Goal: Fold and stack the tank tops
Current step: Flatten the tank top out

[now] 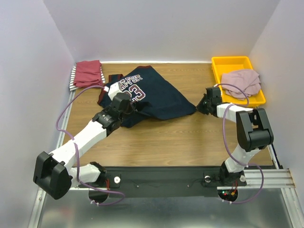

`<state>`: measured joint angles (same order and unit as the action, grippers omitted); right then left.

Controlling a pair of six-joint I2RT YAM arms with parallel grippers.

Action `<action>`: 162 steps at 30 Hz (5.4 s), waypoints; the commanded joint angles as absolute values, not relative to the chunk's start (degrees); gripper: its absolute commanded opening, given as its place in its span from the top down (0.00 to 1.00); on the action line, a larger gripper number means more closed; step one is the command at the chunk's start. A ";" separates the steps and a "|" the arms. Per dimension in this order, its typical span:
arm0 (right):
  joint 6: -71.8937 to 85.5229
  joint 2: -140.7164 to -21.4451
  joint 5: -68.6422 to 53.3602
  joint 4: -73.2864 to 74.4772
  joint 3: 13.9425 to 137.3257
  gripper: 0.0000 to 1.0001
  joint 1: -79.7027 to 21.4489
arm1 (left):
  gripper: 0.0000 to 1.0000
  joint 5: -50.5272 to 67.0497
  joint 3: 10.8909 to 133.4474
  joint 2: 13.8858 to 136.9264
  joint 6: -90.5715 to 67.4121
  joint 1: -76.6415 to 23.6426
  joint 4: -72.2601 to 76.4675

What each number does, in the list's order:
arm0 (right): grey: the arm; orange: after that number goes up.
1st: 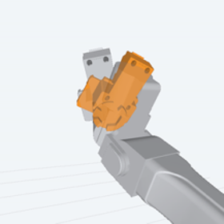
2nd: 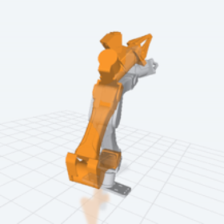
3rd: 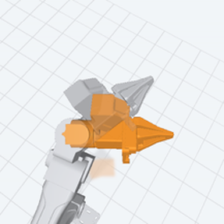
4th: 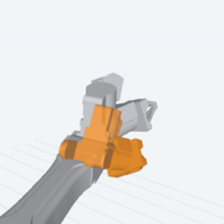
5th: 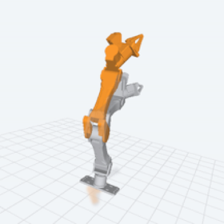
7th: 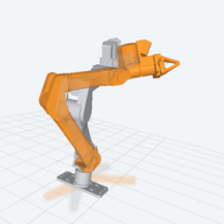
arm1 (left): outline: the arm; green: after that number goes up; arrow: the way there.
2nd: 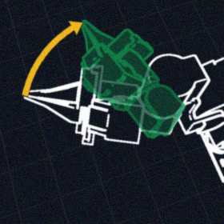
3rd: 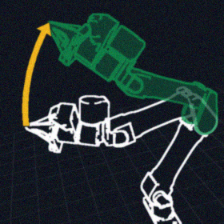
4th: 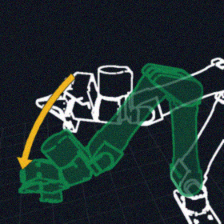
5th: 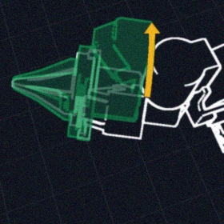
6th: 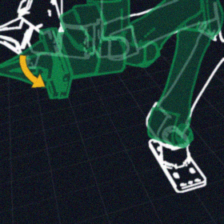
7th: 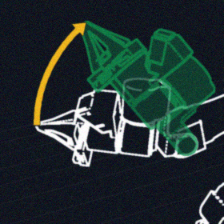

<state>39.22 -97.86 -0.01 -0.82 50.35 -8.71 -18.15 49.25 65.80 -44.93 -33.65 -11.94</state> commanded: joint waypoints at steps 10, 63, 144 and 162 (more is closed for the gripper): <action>34.72 -94.40 7.29 9.92 63.80 1.00 -1.42 | 1.00 -14.76 58.10 66.53 -40.78 -33.22 -14.15; 29.27 -97.55 27.16 24.35 73.12 0.59 -32.87 | 1.00 -5.45 43.95 74.44 -39.11 -15.82 -2.99; 32.52 -106.00 29.88 25.75 77.25 0.58 -37.35 | 1.00 -3.16 40.69 72.60 -39.46 -15.91 -0.97; 31.90 -107.84 36.21 30.06 81.12 0.53 -40.43 | 1.00 -3.08 40.34 73.13 -39.38 -15.82 -0.44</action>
<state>32.12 -106.98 33.10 29.19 78.72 -39.86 -3.20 41.19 74.50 -39.66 -15.77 -2.00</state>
